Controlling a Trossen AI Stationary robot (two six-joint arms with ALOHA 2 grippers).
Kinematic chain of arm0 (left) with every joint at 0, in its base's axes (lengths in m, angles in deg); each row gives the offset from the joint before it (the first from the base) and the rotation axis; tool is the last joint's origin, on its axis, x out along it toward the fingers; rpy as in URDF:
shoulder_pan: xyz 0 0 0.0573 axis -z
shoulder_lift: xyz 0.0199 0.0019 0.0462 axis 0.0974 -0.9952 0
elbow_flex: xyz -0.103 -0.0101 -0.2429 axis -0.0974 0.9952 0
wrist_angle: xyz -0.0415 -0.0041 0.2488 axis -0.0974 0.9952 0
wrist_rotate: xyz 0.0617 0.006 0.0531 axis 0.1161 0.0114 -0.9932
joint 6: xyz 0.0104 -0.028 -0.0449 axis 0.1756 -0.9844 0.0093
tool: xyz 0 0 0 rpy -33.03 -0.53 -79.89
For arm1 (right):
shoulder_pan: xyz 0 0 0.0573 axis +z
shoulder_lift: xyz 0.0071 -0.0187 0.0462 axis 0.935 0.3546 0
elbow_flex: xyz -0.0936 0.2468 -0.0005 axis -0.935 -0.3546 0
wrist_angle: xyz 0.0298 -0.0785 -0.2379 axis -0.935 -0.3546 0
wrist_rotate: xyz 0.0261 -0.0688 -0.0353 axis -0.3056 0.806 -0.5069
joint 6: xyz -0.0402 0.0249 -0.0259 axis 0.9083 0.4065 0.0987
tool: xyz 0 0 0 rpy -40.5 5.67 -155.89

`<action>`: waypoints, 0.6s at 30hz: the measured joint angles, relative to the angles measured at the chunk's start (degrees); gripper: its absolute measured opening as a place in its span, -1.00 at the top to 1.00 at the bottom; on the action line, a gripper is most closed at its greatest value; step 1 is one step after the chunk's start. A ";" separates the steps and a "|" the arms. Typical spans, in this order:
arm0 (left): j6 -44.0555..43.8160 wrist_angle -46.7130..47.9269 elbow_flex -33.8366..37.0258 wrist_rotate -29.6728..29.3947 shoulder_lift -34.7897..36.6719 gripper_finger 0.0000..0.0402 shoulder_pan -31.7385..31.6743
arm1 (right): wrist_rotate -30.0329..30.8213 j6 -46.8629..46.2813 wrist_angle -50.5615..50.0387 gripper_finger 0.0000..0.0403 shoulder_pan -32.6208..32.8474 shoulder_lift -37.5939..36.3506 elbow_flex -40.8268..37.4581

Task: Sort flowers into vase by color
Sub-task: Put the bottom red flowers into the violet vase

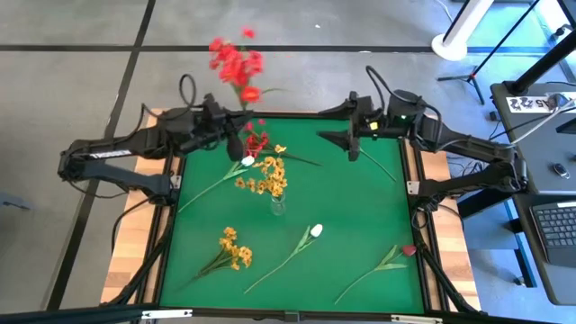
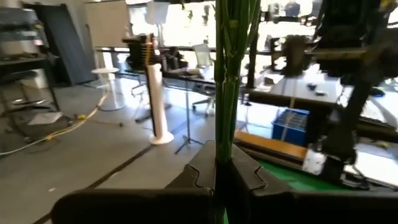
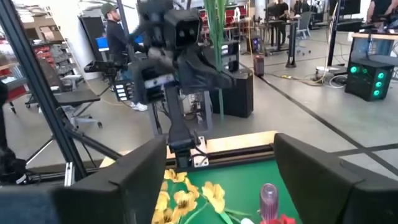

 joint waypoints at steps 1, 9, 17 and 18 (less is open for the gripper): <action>0.32 -1.08 3.09 -0.72 1.74 0.99 -0.09 | 0.00 0.01 -0.18 -0.39 0.00 -0.82 -0.76; 0.50 -25.40 29.81 -0.91 14.26 0.99 -6.01 | 4.79 1.32 0.18 -0.13 -0.02 -5.37 -10.40; -3.01 -37.00 42.52 4.90 13.04 0.99 -18.46 | 7.65 4.42 9.64 -0.02 -0.05 -5.46 -22.01; -3.16 -36.69 43.11 6.02 12.49 0.99 -20.23 | 7.65 4.57 12.23 -0.01 -0.18 -5.46 -23.73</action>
